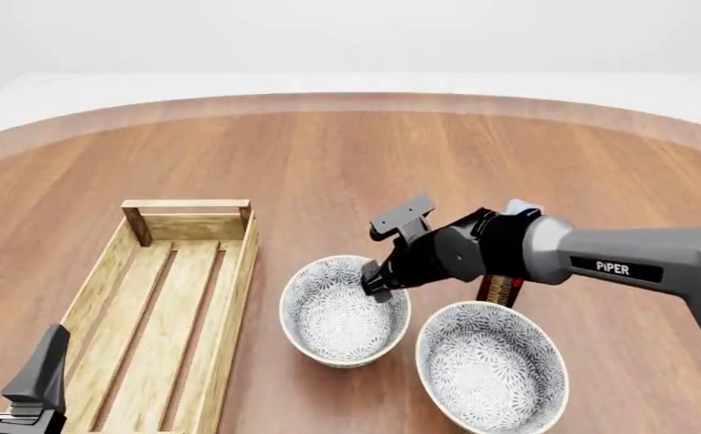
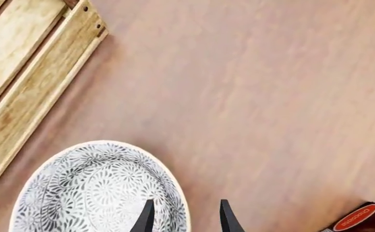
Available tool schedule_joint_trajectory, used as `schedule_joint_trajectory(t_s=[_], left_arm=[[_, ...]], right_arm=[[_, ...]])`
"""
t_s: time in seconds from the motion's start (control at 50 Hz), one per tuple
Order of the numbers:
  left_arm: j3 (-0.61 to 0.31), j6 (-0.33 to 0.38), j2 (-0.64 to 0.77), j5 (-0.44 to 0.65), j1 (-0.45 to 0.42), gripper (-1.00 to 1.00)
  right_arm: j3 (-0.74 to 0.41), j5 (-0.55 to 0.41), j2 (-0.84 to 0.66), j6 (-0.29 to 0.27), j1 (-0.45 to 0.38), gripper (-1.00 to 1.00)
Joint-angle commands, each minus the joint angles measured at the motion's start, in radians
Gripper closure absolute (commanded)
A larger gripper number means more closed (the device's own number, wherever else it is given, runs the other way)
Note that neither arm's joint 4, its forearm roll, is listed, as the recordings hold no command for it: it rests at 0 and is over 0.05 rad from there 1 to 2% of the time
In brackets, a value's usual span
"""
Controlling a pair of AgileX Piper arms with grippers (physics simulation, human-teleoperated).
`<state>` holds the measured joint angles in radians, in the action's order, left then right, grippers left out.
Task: Stack the left bowl on the right bowl and place them in the tray.
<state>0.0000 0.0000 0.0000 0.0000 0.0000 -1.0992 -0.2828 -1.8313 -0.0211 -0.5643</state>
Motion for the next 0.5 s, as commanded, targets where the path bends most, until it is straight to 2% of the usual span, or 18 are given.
schedule_joint_trajectory(t_s=[0.02, 0.5], left_arm=[[0.0, 0.0, 0.0, 0.0, 0.0, -1.0], [0.0, 0.0, 0.0, 0.0, 0.0, -1.0]], right_arm=[[0.012, 0.019, -0.022, 0.01, -0.009, -1.0], [0.045, 0.064, -0.039, 0.042, -0.021, -1.0]])
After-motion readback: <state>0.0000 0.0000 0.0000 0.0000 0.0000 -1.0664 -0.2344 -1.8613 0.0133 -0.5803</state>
